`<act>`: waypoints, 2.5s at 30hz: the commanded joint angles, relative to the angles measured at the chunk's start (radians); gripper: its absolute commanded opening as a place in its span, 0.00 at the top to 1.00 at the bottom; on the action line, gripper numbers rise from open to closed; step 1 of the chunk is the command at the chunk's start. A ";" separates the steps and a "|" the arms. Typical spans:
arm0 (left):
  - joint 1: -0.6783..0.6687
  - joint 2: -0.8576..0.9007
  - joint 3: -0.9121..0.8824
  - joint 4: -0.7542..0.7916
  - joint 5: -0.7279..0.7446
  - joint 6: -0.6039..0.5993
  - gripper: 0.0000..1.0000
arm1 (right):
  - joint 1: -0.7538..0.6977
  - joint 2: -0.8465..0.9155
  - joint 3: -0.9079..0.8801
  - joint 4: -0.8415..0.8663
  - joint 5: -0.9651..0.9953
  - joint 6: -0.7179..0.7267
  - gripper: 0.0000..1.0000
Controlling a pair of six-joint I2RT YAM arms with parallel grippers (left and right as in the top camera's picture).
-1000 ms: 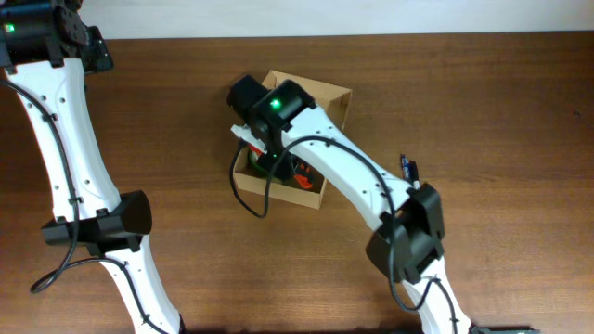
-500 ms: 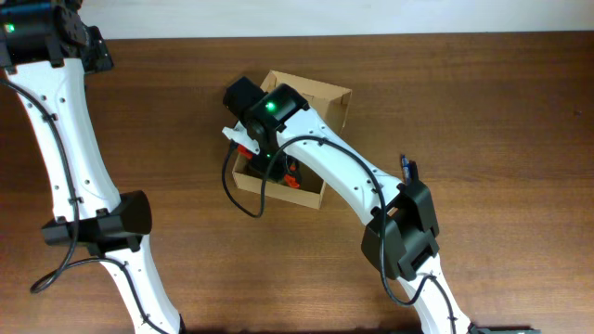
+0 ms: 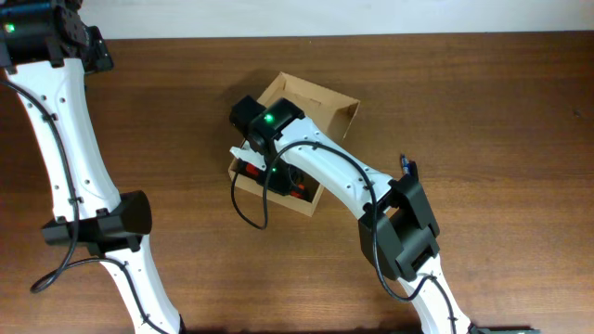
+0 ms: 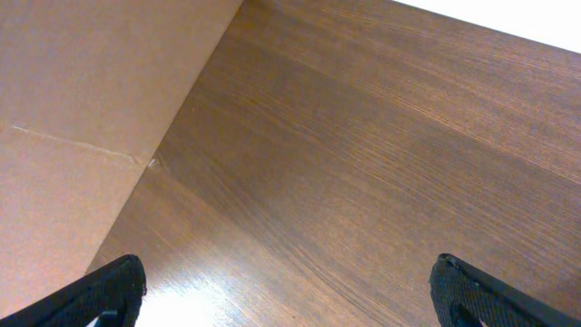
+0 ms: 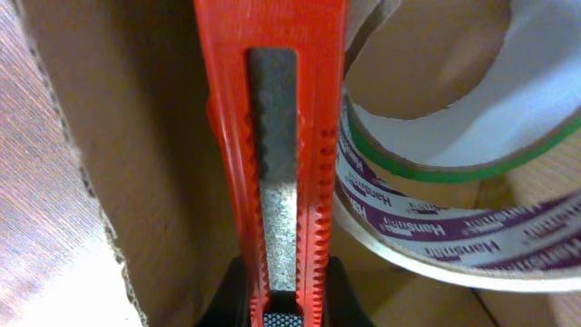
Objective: Pack container
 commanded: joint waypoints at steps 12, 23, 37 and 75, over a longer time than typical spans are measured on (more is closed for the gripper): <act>0.003 -0.030 0.016 0.000 -0.011 0.012 0.00 | 0.007 0.009 -0.028 0.020 -0.006 0.000 0.86; 0.003 -0.030 0.016 0.000 -0.011 0.012 0.00 | 0.004 -0.042 0.119 -0.010 -0.002 0.002 0.86; 0.003 -0.030 0.016 0.000 -0.011 0.012 0.00 | 0.005 -0.056 0.150 -0.040 -0.003 0.012 0.86; 0.003 -0.030 0.016 0.000 -0.011 0.012 0.00 | 0.045 -0.055 0.002 0.019 -0.088 0.020 0.85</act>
